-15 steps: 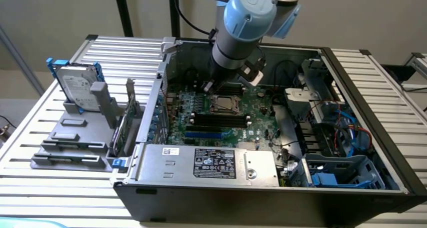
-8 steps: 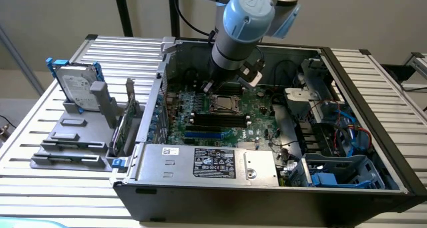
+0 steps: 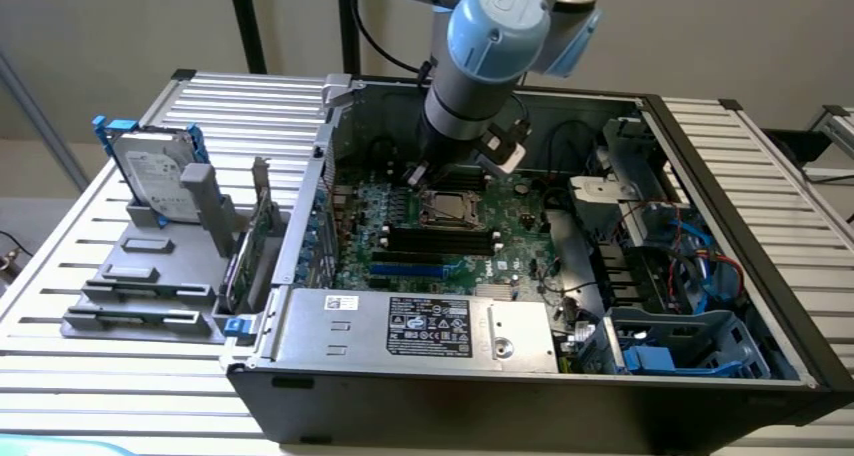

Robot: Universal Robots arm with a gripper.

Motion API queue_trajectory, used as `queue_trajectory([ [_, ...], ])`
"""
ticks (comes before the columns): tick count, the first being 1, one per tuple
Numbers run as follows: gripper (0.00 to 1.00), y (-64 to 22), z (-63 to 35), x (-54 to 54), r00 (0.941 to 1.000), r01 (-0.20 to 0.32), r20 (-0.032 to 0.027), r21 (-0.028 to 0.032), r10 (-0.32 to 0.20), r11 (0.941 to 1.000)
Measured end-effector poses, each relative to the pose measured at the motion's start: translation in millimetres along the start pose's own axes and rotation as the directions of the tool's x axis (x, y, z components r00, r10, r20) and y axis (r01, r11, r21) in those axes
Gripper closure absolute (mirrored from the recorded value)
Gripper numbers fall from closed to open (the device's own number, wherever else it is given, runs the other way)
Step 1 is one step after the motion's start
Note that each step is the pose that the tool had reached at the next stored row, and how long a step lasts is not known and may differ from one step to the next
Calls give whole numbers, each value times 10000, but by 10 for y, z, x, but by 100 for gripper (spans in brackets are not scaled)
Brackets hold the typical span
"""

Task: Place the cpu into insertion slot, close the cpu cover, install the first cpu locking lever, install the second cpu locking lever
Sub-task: 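Install the first cpu locking lever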

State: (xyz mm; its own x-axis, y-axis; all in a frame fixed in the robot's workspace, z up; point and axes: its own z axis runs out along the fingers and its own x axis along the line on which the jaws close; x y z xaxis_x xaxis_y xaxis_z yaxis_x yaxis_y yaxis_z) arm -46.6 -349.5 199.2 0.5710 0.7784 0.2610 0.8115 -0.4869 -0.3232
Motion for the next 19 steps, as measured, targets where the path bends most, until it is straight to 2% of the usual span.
queue_trajectory([
  [10, 89, 59, 13, 79, 10000, -7, 43, -30, 7, 10000],
  [16, 89, 73, 19, 85, 9999, -36, 160, -70, 37, 10000],
  [19, 89, 89, 24, 96, 9998, -38, 174, -80, 39, 10000],
])
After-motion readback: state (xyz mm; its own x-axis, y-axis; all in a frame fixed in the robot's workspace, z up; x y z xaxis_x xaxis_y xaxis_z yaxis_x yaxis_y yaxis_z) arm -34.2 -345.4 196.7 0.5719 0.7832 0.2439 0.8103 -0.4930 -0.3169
